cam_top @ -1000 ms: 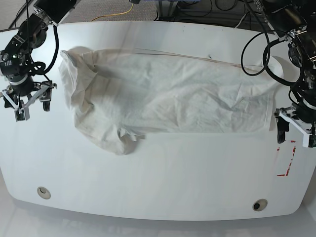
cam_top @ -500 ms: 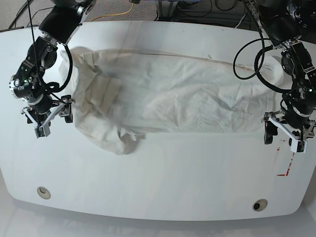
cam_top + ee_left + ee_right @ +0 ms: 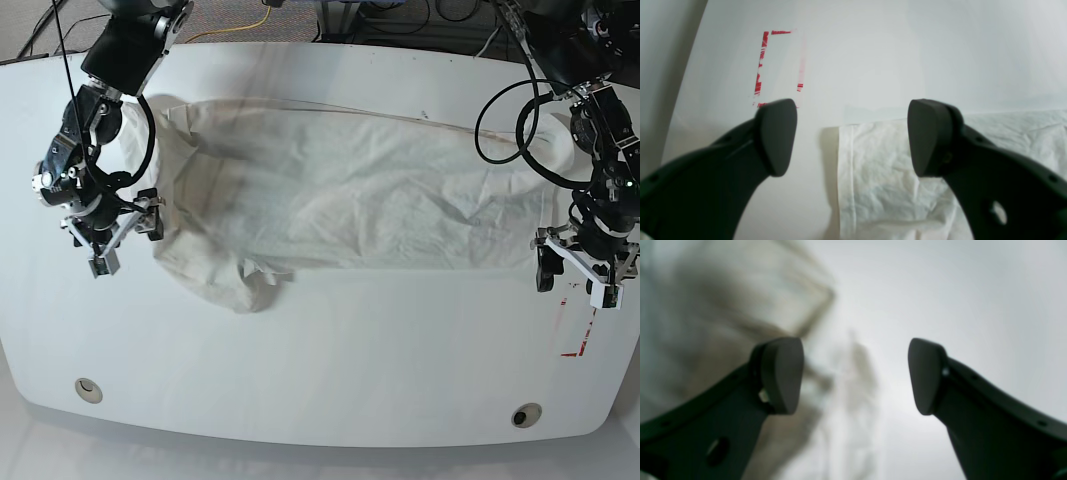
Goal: Layout the t-shirt on the table in an organized manner, then fold the t-shirt properly
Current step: 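Move both grippers to the shirt's hem corners and grasp them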
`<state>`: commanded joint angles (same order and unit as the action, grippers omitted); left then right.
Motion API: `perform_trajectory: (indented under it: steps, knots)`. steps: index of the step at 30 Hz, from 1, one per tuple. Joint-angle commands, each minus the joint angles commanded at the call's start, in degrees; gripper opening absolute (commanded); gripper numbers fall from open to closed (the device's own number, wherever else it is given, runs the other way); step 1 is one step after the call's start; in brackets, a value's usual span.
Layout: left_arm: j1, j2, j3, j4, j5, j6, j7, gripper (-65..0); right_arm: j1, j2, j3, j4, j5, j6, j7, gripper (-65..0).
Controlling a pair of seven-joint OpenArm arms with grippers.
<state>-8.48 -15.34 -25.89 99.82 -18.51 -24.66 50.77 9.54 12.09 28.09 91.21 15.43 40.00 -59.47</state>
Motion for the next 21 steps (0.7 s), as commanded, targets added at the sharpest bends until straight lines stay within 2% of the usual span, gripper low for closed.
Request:
perform_trajectory:
  steps: [4, 16, 21]
  knots:
    - [0.0, 0.0, 0.1, -1.4, 0.0, 0.0, 0.0, -17.2, 0.1, -1.3, -0.3, 0.0, -0.3, 0.00, 0.0, -17.9]
    - [0.0, 0.0, 0.1, -1.8, 0.0, 0.0, 0.0, -17.2, 0.4, -1.5, -0.4, -3.3, -0.3, 0.00, 1.1, -18.5]
    - [0.0, 0.0, 0.1, -1.8, 0.0, 0.0, 0.0, -17.2, -0.1, -1.5, -0.4, -4.1, -0.4, 0.00, 3.2, -26.5]
